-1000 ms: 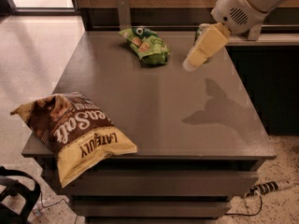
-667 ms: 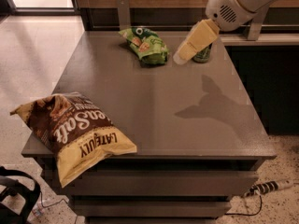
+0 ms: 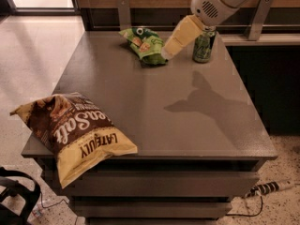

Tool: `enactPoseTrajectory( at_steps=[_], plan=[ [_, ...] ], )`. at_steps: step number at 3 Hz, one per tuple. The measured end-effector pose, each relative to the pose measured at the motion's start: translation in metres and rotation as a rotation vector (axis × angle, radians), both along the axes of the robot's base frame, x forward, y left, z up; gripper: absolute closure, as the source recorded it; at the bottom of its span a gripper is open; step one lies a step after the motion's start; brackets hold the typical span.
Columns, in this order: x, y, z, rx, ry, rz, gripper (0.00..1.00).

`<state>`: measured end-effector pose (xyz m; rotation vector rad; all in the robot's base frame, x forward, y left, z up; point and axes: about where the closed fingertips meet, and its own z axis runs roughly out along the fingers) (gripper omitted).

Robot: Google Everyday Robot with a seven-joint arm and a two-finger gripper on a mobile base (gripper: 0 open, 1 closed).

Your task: Move green rice chip bag near brown chip bag

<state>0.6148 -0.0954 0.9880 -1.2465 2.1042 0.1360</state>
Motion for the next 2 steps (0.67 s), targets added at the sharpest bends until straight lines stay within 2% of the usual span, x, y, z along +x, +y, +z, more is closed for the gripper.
enactPoseTrajectory(
  at_steps=[1, 2],
  plan=[
    [0.042, 0.024, -0.006, -0.034, 0.004, -0.063, 0.00],
    [0.084, 0.050, -0.026, -0.041, 0.042, -0.107, 0.00]
  ],
)
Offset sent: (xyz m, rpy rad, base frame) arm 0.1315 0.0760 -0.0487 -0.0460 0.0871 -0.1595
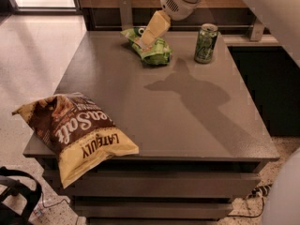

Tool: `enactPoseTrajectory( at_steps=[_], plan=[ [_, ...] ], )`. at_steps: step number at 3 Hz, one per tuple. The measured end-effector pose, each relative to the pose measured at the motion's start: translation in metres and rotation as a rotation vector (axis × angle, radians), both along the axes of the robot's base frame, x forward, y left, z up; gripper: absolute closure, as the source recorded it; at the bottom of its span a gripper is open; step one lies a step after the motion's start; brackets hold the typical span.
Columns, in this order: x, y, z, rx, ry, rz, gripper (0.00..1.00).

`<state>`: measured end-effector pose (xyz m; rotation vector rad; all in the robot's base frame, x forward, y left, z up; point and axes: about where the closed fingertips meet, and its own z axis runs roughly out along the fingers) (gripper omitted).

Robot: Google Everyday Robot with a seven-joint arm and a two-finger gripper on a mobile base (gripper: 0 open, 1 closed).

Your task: Move green rice chip bag near brown chip bag

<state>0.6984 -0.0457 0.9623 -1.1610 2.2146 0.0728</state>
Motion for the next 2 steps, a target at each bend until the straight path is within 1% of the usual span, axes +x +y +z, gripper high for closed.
enactPoseTrajectory(
  at_steps=[1, 2],
  plan=[
    [0.031, 0.015, -0.024, 0.031, 0.043, -0.019, 0.00],
    [0.056, 0.026, -0.051, 0.100, 0.090, -0.013, 0.00]
  ],
)
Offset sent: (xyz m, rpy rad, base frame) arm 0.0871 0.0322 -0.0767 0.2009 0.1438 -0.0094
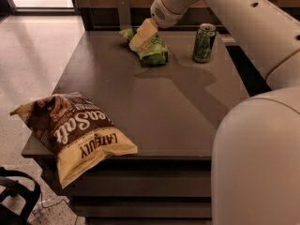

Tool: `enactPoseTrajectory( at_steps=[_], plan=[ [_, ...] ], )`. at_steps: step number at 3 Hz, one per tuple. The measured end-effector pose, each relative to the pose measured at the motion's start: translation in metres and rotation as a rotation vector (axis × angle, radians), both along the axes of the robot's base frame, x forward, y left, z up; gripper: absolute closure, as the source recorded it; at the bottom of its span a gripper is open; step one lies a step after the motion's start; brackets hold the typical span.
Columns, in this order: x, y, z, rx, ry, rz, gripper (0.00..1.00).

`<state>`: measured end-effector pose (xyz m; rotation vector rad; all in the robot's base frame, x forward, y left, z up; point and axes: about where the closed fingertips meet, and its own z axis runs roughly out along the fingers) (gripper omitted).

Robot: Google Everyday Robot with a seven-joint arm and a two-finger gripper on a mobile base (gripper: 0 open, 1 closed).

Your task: Move green rice chip bag near brown chip bag

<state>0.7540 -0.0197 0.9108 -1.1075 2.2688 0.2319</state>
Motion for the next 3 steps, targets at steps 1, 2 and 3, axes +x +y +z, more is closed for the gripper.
enactPoseTrajectory(
  at_steps=[1, 2, 3],
  plan=[
    [0.015, 0.005, -0.021, 0.078, 0.033, 0.009, 0.00],
    [0.026, 0.009, -0.038, 0.146, 0.059, 0.011, 0.00],
    [0.034, 0.015, -0.056, 0.182, 0.087, 0.013, 0.00]
  ],
)
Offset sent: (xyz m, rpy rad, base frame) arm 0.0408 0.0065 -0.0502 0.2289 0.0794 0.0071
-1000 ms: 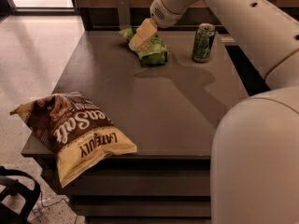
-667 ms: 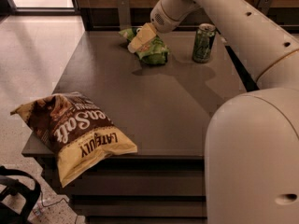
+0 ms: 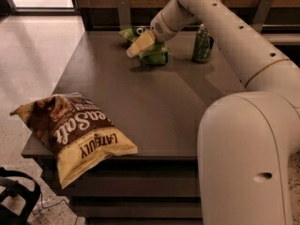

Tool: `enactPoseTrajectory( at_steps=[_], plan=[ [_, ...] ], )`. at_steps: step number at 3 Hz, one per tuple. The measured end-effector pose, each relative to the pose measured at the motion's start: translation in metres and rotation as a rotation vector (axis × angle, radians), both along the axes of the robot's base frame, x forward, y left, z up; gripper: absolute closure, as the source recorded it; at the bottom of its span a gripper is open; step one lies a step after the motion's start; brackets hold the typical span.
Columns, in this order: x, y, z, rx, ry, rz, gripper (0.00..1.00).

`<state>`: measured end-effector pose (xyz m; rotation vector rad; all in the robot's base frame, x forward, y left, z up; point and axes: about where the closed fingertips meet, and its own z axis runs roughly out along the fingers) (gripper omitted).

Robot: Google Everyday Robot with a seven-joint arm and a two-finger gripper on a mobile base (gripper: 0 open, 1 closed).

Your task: Move green rice chip bag near brown chip bag

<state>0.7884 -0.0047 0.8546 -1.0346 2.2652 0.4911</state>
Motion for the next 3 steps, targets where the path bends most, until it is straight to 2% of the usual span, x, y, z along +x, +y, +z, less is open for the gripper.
enactPoseTrajectory(
  at_steps=[1, 3],
  plan=[
    [0.0076, 0.0091, -0.0182, 0.009, 0.024, 0.008, 0.12],
    [0.0073, 0.0137, -0.0236, 0.008, 0.032, 0.014, 0.58]
  ],
)
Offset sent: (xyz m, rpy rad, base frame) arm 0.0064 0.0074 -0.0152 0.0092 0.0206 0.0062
